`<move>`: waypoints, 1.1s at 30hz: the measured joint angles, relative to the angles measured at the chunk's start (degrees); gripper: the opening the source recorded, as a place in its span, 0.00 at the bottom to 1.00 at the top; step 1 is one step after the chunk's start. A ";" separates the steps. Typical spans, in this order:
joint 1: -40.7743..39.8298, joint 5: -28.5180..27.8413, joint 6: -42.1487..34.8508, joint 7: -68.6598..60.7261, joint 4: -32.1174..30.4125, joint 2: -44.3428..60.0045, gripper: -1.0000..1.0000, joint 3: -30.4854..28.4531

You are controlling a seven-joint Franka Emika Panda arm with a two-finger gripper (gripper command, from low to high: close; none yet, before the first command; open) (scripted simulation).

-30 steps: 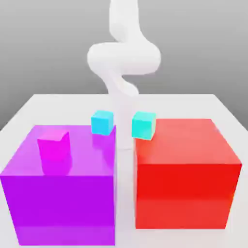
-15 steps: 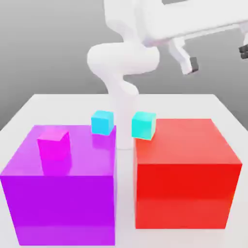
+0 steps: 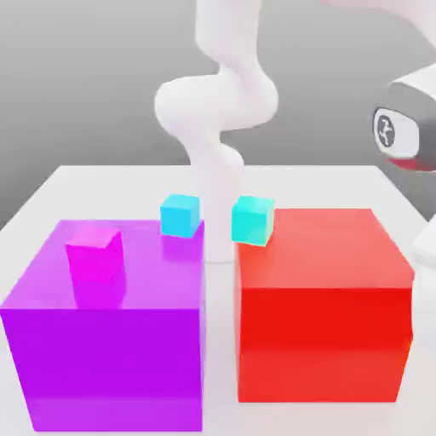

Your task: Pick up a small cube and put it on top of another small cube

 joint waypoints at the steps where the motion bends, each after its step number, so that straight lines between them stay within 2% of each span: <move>1: 0.90 -1.29 0.46 0.53 0.39 1.72 0.50 -0.07; 5: 4.91 -6.56 2.40 2.71 1.99 8.38 0.50 -1.11; 8: 6.07 -7.56 6.53 3.12 3.41 14.51 0.50 -1.70; 9: 6.13 -7.62 7.91 3.15 3.82 16.37 0.00 -1.74; 16: 6.18 -8.07 6.82 3.11 3.92 16.31 0.00 -1.73; 19: 6.09 -7.62 3.84 3.07 2.72 11.37 0.00 -1.63; 28: -2.16 5.52 -6.03 2.08 -5.51 -3.99 0.00 -2.42; 33: -5.63 9.31 -11.51 4.07 -10.38 -13.23 0.00 -5.07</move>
